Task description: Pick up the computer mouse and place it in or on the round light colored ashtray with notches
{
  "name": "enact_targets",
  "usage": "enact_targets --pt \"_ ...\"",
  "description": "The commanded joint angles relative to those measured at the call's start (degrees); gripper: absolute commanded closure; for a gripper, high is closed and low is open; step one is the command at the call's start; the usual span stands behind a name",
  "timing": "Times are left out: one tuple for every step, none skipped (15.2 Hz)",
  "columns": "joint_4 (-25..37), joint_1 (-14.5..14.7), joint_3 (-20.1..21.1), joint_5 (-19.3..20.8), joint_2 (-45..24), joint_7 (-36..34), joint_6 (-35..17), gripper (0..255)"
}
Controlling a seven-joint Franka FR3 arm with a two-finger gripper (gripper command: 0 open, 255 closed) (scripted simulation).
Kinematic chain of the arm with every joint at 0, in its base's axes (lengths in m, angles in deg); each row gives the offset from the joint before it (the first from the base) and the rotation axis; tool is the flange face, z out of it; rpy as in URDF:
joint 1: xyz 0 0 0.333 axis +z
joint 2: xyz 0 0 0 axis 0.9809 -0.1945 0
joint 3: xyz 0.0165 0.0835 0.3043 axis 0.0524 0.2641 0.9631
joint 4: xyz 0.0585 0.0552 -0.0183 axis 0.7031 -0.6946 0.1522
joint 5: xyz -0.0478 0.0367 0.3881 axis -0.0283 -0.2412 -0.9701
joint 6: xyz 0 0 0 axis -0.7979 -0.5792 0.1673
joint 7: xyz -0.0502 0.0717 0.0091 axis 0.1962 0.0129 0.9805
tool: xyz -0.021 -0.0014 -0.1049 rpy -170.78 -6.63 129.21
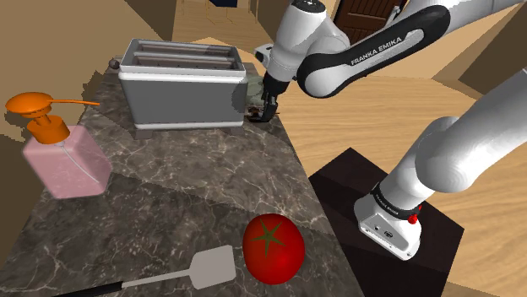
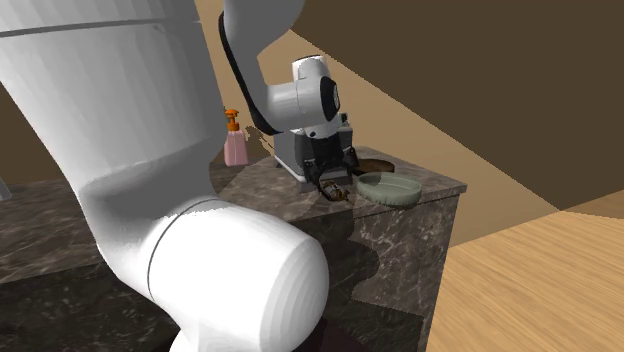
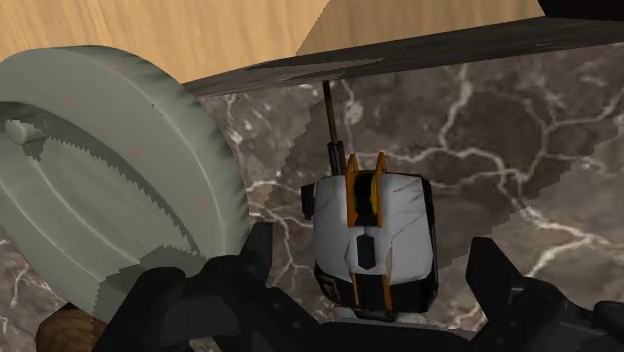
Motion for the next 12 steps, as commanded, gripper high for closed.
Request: enact_targets --pt "-0.5 -0.4 0.1 1.0 -1.3 -0.6 -1.9 0" --pt "-0.5 -0.6 0.2 1.5 -2.1 -1.0 -2.6 0" --pt "-0.5 -0.8 0.2 2.0 -2.9 -1.4 -3.4 0" --pt "-0.5 -0.9 0.2 2.4 -3.4 -1.6 -3.9 0" --pt "-0.5 -0.9 0.2 2.4 -3.4 -1.6 -3.9 0" --pt "-0.5 -0.9 0.2 2.4 -3.4 -1.6 -3.9 0" --pt "-0.5 -0.9 0.2 2.4 -3.4 -1.6 -3.9 0" --pt "-0.5 -0.9 0.2 2.4 -3.4 -1.6 -3.9 0" --pt "-0.5 -0.9 0.2 2.4 -3.4 -1.6 -3.9 0" --pt "-0.5 -0.9 0.2 2.4 -3.4 -1.6 -3.9 0" --pt "-0.5 -0.9 0.2 2.4 -3.4 -1.6 -3.9 0" --pt "-0.5 -0.9 0.2 2.4 -3.4 -1.6 -3.9 0"
